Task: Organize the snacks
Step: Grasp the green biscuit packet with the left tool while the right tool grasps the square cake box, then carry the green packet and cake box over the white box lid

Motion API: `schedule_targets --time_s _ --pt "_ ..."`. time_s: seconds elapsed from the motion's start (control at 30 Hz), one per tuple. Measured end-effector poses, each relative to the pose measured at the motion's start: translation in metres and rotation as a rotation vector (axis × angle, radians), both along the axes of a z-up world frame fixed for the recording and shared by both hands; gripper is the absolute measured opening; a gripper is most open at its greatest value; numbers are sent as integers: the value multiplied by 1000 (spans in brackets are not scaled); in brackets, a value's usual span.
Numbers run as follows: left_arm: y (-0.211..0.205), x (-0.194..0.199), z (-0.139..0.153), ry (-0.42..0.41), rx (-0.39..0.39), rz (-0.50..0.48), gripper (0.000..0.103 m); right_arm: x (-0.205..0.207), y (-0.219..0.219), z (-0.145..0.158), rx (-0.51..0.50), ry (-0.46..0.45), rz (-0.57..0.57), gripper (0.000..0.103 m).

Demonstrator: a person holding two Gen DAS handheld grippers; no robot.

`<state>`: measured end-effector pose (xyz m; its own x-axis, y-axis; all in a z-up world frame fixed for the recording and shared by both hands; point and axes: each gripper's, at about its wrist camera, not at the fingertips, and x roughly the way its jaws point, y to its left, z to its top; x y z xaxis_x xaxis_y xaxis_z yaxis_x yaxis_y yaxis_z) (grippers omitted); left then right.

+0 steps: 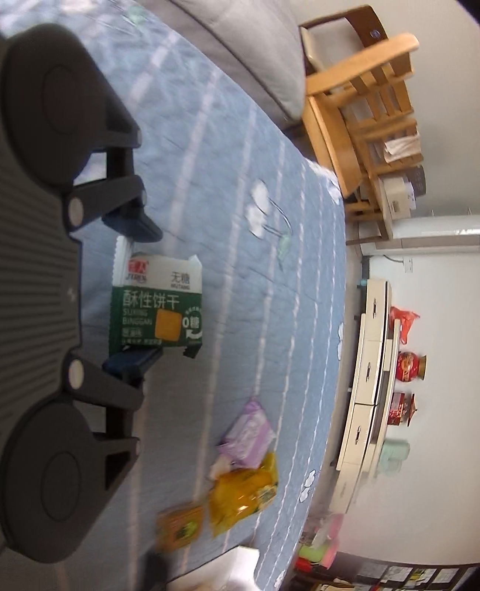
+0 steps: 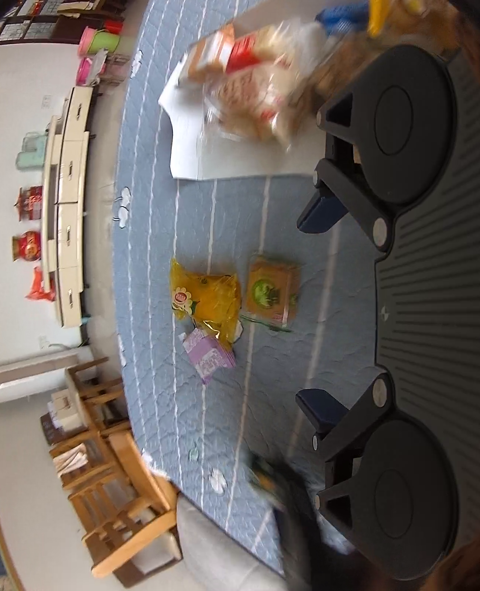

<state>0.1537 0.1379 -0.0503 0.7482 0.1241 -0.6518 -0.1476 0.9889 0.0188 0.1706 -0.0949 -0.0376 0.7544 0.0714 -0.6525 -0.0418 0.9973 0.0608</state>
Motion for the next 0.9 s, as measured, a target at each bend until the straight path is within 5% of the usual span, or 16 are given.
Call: schedule_targets --time_s 0.27,0.33,0.37,0.9 --pt "-2 -41 12 -21 -83 38 60 59 10 -34 -107 70 -93 100" --pt "-4 -44 16 -27 -84 42 60 54 15 -34 -153 43 -77 65" --pt "-4 -47 17 -29 -87 41 60 49 15 -32 -160 37 -66 65" --pt "-41 -105 56 -80 -68 2 60 -134 -9 33 -125 -148 58 63"
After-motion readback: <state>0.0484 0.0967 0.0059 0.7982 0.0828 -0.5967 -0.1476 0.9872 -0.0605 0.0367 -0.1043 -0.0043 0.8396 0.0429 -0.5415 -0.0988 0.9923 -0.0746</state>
